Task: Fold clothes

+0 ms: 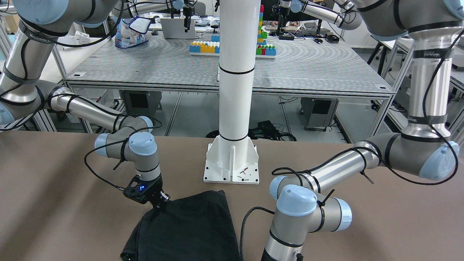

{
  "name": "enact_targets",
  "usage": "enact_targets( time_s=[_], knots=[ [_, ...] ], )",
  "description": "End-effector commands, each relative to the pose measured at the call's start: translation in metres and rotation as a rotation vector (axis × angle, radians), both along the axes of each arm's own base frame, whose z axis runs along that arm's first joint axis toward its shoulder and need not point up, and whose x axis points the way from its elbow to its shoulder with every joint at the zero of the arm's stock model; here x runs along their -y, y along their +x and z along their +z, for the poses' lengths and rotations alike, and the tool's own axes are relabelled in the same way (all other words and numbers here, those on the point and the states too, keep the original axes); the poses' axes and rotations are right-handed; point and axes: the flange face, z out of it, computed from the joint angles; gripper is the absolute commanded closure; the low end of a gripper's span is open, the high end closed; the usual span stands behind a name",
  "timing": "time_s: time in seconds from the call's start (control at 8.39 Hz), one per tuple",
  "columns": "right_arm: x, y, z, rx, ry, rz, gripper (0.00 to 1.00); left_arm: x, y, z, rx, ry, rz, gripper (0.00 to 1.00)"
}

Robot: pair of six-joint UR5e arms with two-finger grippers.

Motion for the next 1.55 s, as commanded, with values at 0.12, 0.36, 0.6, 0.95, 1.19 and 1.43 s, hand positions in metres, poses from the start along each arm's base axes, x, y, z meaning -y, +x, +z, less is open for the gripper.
enact_targets(
  time_s=[0.12, 0.36, 0.6, 0.95, 1.19, 1.43],
  knots=[
    [-0.002, 0.001, -0.028, 0.063, -0.042, 0.055, 1.0, -0.132, -0.013, 0.043, -0.106, -0.054, 0.045, 0.0],
    [-0.024, -0.013, -0.048, 0.113, -0.13, 0.091, 1.0, -0.222, -0.018, 0.056, -0.157, -0.076, 0.052, 0.0],
    [-0.042, -0.019, -0.067, 0.156, -0.181, 0.105, 1.0, -0.246, -0.002, 0.061, -0.157, -0.089, 0.059, 0.0],
    [-0.058, -0.022, -0.08, 0.188, -0.246, 0.141, 1.0, -0.302, 0.028, 0.09, -0.139, -0.174, 0.119, 0.0],
    [-0.057, -0.022, -0.079, 0.186, -0.242, 0.16, 1.0, -0.365, 0.058, 0.101, -0.132, -0.188, 0.141, 0.08],
    [-0.057, -0.023, -0.079, 0.188, -0.232, 0.169, 0.99, -0.394, 0.069, 0.1, -0.149, -0.228, 0.168, 0.26]
  ],
)
